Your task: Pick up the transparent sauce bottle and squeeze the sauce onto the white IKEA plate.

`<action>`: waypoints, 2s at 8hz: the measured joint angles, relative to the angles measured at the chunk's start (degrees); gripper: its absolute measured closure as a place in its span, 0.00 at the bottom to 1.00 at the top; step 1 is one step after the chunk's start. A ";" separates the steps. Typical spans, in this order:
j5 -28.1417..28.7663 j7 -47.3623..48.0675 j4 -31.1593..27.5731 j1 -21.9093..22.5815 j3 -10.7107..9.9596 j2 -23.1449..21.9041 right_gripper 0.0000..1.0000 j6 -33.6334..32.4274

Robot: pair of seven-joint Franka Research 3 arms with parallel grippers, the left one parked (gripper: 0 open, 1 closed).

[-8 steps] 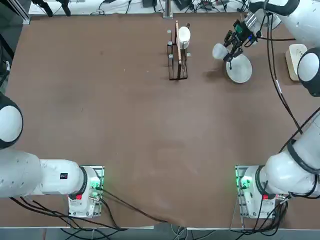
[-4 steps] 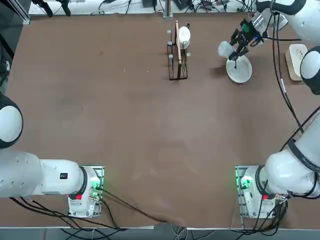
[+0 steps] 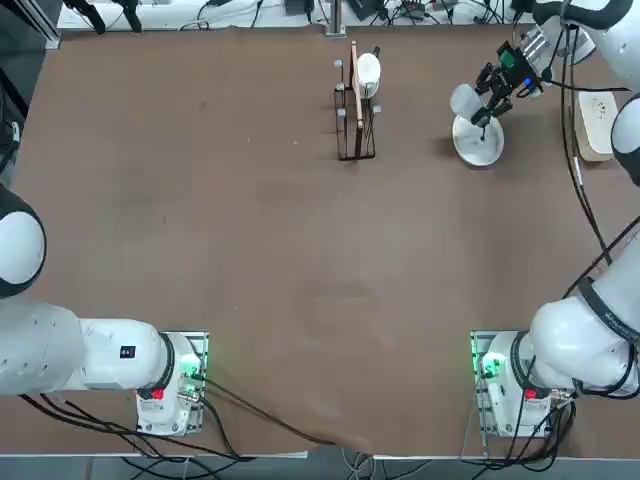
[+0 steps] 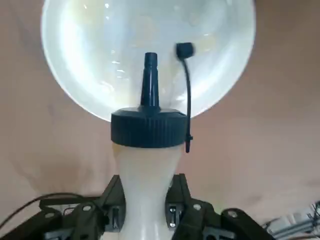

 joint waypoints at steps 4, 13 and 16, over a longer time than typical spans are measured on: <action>0.01 0.01 -1.41 -1.02 0.14 -1.02 0.59 -2.15; 11.32 0.23 -13.32 4.75 1.22 -7.27 0.59 12.37; 11.35 0.23 -10.82 3.88 -0.77 -6.64 0.59 14.88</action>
